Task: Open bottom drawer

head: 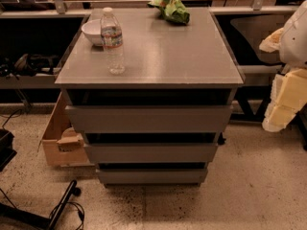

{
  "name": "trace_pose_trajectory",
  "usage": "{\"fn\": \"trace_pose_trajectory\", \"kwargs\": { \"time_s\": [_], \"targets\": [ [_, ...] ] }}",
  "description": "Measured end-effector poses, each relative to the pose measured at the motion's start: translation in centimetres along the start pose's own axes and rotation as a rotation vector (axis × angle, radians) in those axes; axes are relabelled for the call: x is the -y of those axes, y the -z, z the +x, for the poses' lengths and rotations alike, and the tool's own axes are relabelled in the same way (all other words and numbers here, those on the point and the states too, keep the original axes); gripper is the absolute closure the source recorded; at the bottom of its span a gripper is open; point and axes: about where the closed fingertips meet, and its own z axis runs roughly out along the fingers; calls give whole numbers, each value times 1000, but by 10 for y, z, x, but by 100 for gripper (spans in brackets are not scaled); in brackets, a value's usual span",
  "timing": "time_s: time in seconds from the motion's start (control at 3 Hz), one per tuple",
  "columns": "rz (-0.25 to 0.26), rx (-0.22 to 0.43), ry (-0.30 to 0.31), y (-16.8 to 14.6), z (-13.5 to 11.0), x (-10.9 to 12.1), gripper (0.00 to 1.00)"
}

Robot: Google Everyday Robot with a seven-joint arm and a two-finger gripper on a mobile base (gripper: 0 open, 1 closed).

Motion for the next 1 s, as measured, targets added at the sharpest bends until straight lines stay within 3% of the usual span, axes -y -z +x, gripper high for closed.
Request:
{"fn": "trace_pose_trajectory", "kwargs": {
  "time_s": [0.33, 0.67, 1.0],
  "targets": [
    [1, 6, 0, -3, -2, -1, 0],
    [-24, -14, -23, -31, 4, -14, 0],
    [-34, -74, -75, -92, 11, -35, 0]
  ]
}}
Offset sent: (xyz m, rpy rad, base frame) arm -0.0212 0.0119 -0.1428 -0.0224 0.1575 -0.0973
